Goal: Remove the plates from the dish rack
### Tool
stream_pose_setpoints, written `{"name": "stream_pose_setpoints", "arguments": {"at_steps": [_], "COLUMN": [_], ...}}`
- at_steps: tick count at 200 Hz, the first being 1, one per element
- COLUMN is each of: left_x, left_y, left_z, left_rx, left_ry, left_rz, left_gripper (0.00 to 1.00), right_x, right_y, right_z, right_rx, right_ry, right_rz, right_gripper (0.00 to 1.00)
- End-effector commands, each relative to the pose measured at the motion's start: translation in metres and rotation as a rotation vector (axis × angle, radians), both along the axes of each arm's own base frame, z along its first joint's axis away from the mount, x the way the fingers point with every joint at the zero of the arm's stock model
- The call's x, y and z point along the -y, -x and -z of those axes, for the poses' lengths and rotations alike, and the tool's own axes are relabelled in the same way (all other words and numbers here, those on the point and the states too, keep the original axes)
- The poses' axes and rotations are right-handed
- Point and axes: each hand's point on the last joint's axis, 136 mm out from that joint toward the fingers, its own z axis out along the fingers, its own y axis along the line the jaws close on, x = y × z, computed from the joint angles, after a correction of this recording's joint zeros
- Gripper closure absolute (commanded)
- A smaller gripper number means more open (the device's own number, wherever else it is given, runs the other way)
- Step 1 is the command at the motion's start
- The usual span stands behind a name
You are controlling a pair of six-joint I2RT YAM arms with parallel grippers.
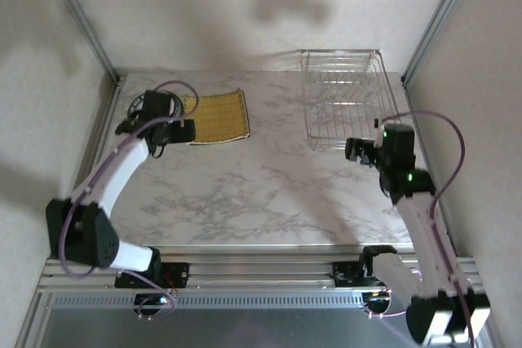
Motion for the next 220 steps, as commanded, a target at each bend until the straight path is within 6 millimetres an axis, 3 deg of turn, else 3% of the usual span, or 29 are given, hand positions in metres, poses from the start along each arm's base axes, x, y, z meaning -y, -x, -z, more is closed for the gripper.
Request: {"name": "stream_pose_setpoints", "arguments": {"at_steps": [1,34,49,52,66,99,121,161,197,200,220], "left_x": [-0.012,-0.046,-0.06,-0.065,-0.077,-0.083,-0.083,-0.093,-0.095,-0.095,-0.097], "left_y": [-0.002,0.057,0.08,0.084,0.091,0.079,0.071,0.056,0.029,0.027,0.023], "left_z": [-0.051,-0.069,-0.059,-0.056,-0.041,-0.01,0.0,0.021,0.024,0.025,0.031], "left_rx": [0.39,0.823,0.936,0.948,0.943,0.862,0.851,0.83,0.808,0.803,0.831], "left_ry": [0.05,0.056,0.037,0.031,-0.008,-0.08,-0.111,-0.112,-0.113,-0.118,-0.126], "left_rz": [-0.087,-0.237,-0.307,-0.329,-0.394,-0.424,-0.409,-0.414,-0.401,-0.397,-0.391], "left_gripper": [0.0,0.0,0.01,0.0,0.0,0.0,0.0,0.0,0.0,0.0,0.0], "right_x": [0.01,0.006,0.0,0.001,0.003,0.0,-0.001,0.02,0.025,0.025,0.019], "right_y": [-0.01,-0.009,-0.013,-0.012,-0.016,-0.036,-0.049,-0.072,-0.088,-0.096,-0.109], "right_z": [-0.025,0.018,0.037,0.049,0.066,0.097,0.116,0.116,0.123,0.114,0.125], "right_rx": [0.253,0.222,0.234,0.225,0.244,0.218,0.176,0.19,0.164,0.177,0.182], "right_ry": [0.027,0.062,0.081,0.088,0.104,0.136,0.14,0.05,0.048,0.039,0.024], "right_rz": [0.075,0.092,0.075,0.075,0.093,0.084,0.079,0.111,0.107,0.107,0.079], "right_gripper": [0.01,0.01,0.01,0.01,0.01,0.01,0.01,0.01,0.01,0.01,0.01]}}
